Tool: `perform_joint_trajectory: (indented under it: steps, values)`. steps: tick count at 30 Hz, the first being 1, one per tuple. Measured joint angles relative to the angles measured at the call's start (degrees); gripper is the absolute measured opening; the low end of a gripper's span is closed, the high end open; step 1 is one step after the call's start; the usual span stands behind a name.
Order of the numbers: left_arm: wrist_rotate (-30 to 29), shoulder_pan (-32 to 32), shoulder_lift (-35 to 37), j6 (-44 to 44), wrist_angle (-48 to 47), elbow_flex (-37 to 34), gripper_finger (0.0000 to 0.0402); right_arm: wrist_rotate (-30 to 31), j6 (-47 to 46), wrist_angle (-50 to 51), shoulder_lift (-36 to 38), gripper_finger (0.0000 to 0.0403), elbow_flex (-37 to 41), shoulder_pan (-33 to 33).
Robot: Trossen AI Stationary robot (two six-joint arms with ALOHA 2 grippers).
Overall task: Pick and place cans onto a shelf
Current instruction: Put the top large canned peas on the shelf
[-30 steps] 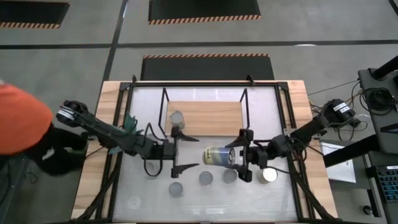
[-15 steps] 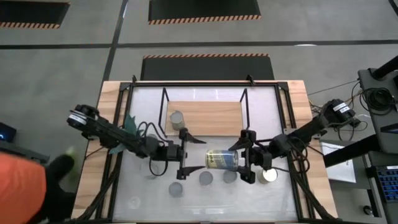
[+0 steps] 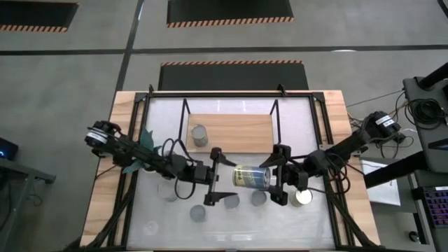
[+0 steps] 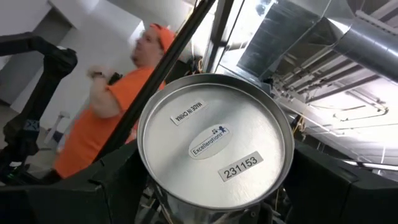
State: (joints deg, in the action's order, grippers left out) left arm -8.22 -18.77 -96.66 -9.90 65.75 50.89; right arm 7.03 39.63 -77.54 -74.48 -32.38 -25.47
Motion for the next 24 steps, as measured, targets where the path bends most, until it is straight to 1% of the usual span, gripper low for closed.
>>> perform_joint_trajectory:
  steps: [5,15,20,24]
  values:
    - [-0.2,0.5,-0.2,-0.1,0.8,0.7,0.0389,0.1,0.4,-0.1,0.0,0.0304,-0.1,0.0]
    - [-4.2,0.8,-0.2,-0.1,1.7,0.8,0.0389,0.9,0.3,0.3,0.0,0.0304,-0.1,0.1]
    - [-4.4,0.9,-0.2,-0.7,1.8,0.8,0.0389,0.8,0.2,0.4,0.0,0.0304,-0.1,0.1]
    - [-5.9,0.9,-0.2,-1.7,2.0,0.8,0.0389,0.9,0.0,0.5,0.0,0.0304,-0.1,0.1]
